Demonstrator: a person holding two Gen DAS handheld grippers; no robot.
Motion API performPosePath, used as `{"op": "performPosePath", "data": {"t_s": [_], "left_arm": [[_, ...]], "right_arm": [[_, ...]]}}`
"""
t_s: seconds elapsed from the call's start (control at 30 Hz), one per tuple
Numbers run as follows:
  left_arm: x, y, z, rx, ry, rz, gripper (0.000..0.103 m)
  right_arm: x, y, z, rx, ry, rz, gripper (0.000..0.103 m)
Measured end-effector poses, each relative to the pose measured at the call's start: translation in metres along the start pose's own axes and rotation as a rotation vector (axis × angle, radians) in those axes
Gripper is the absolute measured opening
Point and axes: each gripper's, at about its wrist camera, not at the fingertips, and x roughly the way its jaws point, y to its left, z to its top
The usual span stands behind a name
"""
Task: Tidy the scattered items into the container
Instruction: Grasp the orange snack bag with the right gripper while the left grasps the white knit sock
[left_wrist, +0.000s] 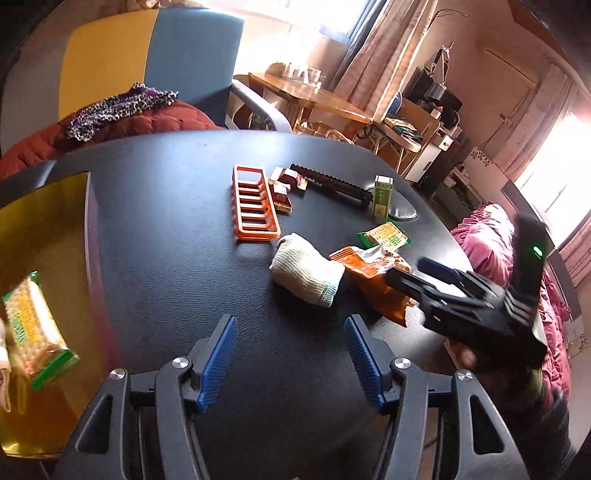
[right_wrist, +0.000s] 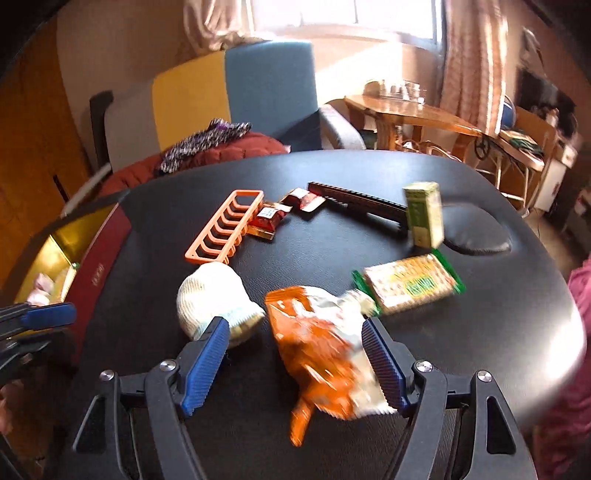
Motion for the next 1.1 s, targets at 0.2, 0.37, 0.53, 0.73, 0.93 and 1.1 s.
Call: {"op": "performPosePath", "data": {"t_s": [0.2, 0.37, 0.53, 0.73, 0.93, 1.1], "left_arm": [[0.027, -0.01, 0.011, -0.003, 0.053, -0.014, 0.061], [0.046, -0.007, 0.02, -0.042, 0.082, -0.015, 0.061], [0.059, -0.007, 0.024, -0.057, 0.094, -0.007, 0.061], [0.069, -0.001, 0.021, -0.08, 0.114, -0.005, 0.061], [0.075, 0.001, 0.023, -0.083, 0.119, -0.005, 0.062], [0.08, -0.002, 0.03, -0.073, 0.116, -0.007, 0.062]], "right_arm": [[-0.01, -0.04, -0.027, 0.123, -0.008, -0.02, 0.075], [-0.012, -0.056, -0.032, 0.172, -0.027, 0.009, 0.077], [-0.009, -0.055, -0.025, 0.155, -0.038, 0.076, 0.084], [0.01, -0.036, -0.007, -0.002, 0.005, 0.14, 0.09], [0.039, -0.026, 0.004, -0.097, 0.071, 0.141, 0.09], [0.052, -0.023, 0.001, -0.113, 0.09, 0.115, 0.075]]}}
